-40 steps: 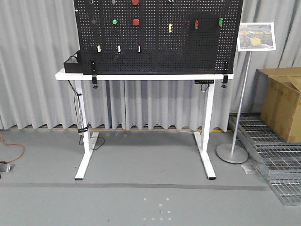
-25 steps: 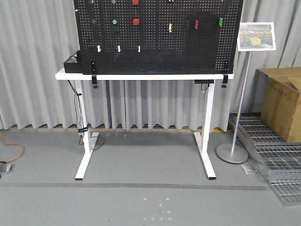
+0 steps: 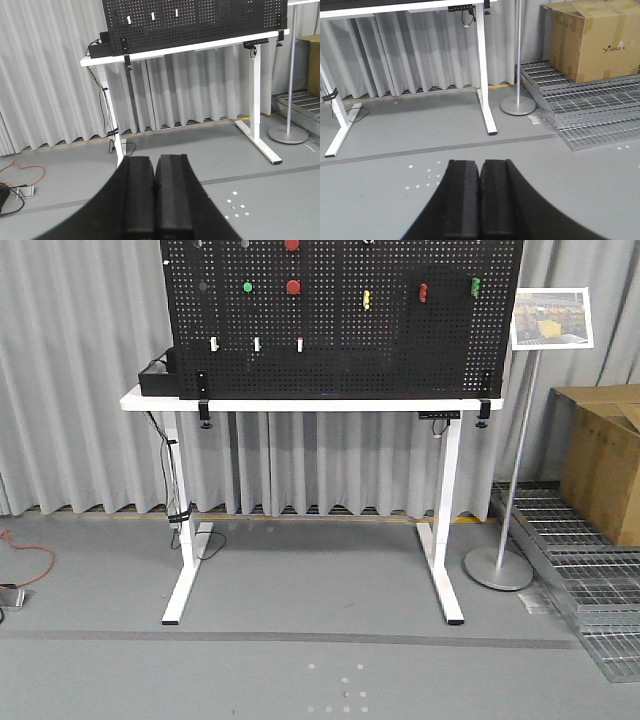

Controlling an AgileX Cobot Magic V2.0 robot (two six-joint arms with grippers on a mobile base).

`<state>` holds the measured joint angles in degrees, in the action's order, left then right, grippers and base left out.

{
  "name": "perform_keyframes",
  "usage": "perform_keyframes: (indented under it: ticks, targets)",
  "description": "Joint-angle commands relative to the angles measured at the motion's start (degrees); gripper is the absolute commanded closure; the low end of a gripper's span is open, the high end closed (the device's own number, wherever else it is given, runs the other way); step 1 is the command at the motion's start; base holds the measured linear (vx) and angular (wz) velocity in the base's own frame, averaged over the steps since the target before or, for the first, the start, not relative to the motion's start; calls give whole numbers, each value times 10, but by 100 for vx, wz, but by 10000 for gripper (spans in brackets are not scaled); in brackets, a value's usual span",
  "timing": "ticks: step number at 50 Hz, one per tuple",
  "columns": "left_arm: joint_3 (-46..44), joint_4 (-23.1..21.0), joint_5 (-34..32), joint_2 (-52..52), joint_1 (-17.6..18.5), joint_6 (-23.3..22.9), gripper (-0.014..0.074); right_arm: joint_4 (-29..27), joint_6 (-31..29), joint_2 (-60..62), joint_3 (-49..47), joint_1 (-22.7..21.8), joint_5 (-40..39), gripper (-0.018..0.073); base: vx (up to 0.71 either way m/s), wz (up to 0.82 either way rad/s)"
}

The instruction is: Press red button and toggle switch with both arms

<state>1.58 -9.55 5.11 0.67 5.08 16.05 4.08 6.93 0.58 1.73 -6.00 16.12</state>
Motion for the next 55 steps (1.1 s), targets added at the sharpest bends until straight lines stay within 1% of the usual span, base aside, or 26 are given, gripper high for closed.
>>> perform_keyframes:
  ticks: [1, 23, 55]
  targets:
    - [19, -2, -45, 9, -1, -5, 595, 4, -3, 10, 7, -3, -44, 562, 11, 1]
    - [19, -1, -45, 9, 1, -5, 595, 4, -3, 10, 7, -3, -44, 562, 26, -2]
    - [19, -1, -45, 9, 1, -5, 595, 4, -3, 10, 7, -3, -44, 562, 48, 1]
